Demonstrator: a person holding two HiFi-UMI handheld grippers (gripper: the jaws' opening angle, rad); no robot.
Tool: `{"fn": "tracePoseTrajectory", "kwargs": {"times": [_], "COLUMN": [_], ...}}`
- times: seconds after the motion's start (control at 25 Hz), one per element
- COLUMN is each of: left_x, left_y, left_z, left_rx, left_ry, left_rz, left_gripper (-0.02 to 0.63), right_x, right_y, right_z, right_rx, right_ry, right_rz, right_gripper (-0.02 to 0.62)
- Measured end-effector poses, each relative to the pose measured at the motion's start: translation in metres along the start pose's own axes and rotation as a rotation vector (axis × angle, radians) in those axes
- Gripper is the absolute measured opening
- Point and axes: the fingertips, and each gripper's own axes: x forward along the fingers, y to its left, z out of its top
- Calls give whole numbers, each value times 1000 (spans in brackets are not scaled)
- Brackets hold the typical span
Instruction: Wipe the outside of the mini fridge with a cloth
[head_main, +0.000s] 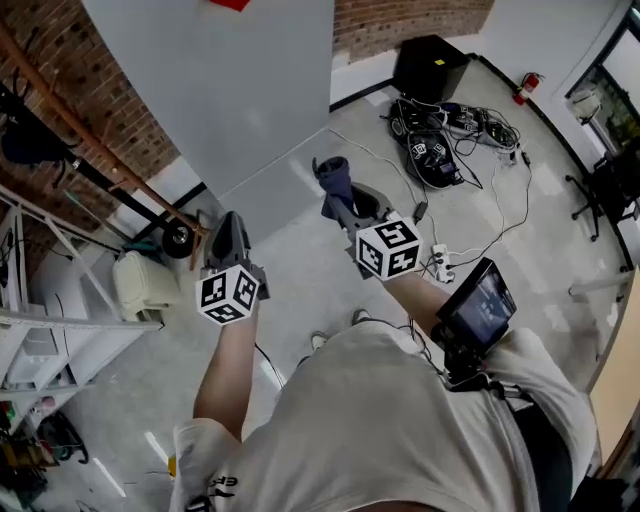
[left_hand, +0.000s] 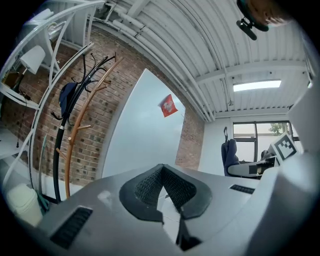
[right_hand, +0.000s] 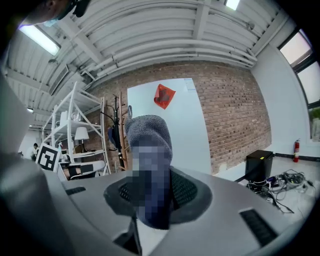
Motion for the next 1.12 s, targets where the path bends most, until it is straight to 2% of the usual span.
{"fn": "tracePoseTrajectory", "kwargs": {"times": [0.28,0.8,1.12], "left_x": [-5,4,5], "left_y": [-21,-43,-51], "left_z": [-12,-21,-39], "left_rx": [-12,-54,-82], "left_ry": [15,17,51], "left_rz": [-39,-91,-107], "left_gripper": [3,3,3], "right_x": [-10,-29,-38], "right_y": [5,-9,-7], "right_z": [-5,-16,-25], "right_rx": [-12,-14,-9], "right_ry": [18,58,79], "right_rz": [12,-33,-42], "right_gripper": [110,110,110]}}
